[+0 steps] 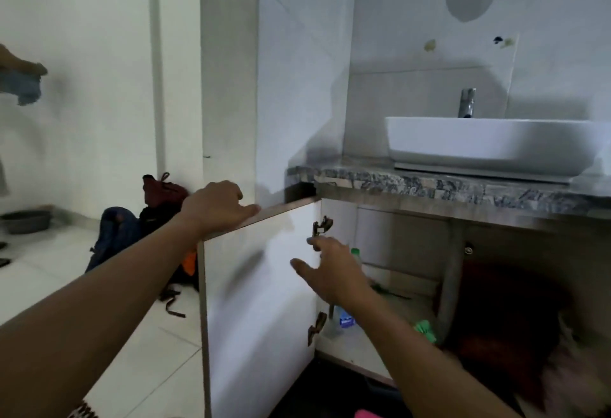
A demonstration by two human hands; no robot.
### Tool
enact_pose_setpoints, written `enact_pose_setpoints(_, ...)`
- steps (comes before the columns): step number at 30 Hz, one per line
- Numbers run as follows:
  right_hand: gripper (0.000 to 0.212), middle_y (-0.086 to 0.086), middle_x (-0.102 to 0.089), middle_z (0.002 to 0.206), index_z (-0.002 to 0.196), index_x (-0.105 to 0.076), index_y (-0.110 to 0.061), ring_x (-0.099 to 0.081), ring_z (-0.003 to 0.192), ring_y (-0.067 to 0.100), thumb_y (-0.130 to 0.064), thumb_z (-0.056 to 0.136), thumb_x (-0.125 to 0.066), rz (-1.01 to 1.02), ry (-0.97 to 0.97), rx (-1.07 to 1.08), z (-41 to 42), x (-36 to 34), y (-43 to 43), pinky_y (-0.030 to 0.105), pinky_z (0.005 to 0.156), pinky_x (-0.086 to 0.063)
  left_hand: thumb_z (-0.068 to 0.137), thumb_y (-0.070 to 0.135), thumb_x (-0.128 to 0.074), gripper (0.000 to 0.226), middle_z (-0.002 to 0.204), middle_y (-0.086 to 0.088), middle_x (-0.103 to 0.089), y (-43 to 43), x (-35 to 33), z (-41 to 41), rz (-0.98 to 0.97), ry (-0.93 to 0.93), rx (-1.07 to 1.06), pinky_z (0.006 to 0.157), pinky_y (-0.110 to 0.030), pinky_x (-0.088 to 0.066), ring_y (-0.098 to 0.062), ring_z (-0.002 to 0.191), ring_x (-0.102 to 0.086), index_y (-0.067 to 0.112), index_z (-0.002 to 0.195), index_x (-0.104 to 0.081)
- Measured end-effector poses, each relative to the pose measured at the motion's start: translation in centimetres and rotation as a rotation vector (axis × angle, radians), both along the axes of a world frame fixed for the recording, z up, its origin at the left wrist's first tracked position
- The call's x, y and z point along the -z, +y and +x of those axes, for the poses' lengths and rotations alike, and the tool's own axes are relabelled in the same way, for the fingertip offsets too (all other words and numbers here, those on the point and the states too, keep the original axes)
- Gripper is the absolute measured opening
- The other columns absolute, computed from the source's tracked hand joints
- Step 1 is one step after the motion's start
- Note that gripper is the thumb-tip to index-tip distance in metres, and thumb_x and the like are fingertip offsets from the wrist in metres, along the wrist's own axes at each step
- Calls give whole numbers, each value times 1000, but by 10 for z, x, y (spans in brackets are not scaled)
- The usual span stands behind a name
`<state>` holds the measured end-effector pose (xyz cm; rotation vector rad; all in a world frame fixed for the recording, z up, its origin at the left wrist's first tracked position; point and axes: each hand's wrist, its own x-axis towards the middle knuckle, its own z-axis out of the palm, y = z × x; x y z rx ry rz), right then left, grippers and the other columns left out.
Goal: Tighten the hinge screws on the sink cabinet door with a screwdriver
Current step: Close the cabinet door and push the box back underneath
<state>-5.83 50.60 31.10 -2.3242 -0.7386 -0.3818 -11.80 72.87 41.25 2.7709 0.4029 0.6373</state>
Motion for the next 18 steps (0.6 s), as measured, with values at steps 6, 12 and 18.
enact_pose_setpoints(6,85,-3,-36,153,149,-31,-23,-37,137,15,-61,81,-65,78,131,-201,-24,13,81,25,104,-31,96,34,-60,53,56,-2,-34,13,8,-17,-141,152,93,54,-30,-26,-18,54,-32,13,56,-33)
enact_pose_setpoints(12,121,-8,-25,154,151,-15,-25,-34,138,13,-84,57,-62,129,87,-185,-40,17,72,32,104,-41,83,12,-65,16,69,-13,-47,-14,7,-16,-236,135,222,55,-28,-37,-23,62,-42,4,69,-63)
enact_pose_setpoints(18,90,-23,-38,141,142,-20,-53,-44,120,-3,-72,68,-66,238,64,-217,-36,27,-15,15,87,-41,89,16,-72,29,87,11,-70,-82,10,3,-339,137,524,53,-20,-57,-14,69,-73,28,116,-72)
